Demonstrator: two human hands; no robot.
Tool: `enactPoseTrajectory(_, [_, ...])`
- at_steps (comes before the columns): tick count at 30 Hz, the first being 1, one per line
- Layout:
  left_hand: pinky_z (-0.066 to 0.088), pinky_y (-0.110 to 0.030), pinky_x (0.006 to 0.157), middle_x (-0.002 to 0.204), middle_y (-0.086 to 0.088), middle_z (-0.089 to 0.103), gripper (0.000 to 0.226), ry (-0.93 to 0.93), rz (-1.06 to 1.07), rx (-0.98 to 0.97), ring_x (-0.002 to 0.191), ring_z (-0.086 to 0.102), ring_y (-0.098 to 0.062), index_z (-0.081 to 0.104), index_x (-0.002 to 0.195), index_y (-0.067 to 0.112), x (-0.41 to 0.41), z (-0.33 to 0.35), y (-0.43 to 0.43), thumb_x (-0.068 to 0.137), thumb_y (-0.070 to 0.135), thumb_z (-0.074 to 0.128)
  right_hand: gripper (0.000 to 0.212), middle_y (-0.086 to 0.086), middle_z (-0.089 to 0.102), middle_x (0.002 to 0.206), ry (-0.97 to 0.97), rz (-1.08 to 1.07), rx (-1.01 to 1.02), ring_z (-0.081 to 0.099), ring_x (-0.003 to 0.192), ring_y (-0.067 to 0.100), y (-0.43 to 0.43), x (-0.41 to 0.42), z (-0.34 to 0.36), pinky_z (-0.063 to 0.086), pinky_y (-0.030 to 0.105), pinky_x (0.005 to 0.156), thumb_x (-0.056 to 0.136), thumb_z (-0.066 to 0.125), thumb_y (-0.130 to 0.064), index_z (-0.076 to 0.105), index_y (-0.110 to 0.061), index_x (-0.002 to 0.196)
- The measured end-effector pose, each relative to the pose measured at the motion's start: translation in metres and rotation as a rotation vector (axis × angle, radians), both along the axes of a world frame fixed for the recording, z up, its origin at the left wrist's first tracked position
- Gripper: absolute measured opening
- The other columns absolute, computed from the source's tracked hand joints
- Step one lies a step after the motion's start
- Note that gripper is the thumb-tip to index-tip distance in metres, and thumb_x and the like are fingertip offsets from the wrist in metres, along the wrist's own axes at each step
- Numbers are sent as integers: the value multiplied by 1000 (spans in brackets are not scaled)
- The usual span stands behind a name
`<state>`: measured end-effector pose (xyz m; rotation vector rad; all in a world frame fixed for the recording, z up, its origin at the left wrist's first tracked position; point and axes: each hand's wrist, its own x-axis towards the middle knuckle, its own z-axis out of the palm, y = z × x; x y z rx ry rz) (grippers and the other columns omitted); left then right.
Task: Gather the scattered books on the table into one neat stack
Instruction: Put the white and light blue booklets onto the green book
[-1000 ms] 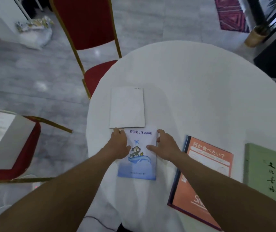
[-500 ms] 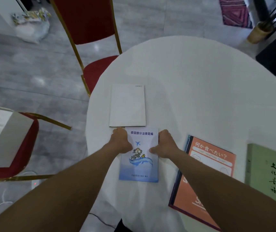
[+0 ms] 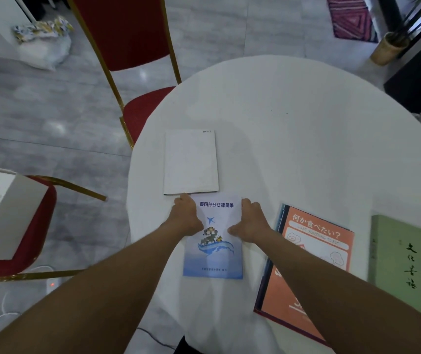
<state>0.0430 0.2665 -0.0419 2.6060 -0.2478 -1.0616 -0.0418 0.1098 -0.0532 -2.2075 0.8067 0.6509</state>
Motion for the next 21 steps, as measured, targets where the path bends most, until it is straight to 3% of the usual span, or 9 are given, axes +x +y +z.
enactPoseTrajectory(5, [41,-37,99,131,-20,40,68,-182,6,-64,123,44,-35,36,129,-4,11,3,6,82,30,71,80,13,39,132,-49,-60,-40,50,103,24,4,0,2,40,25,81,71,85,-21,38,-8,134])
enactPoseTrajectory(10, [42,-43,99,132,-20,38,61,-376,68,-34,123,39,-35,40,130,-3,32,8,-3,89,36,62,100,12,43,132,-64,-130,-59,51,120,28,7,5,2,41,28,89,59,94,-37,37,-6,135])
enactPoseTrajectory(14, [41,-43,100,139,-22,34,69,-344,225,86,129,36,-35,35,136,-6,48,1,-7,93,43,57,104,13,42,134,-6,-152,-65,48,125,29,7,12,2,46,34,99,58,95,-35,36,-3,136])
enactPoseTrajectory(21, [41,-41,100,138,-21,39,87,-263,443,139,126,42,-35,35,135,-1,62,-6,-13,75,45,78,113,13,39,140,100,-172,-74,43,133,30,4,22,3,44,36,104,56,96,-36,30,-1,142])
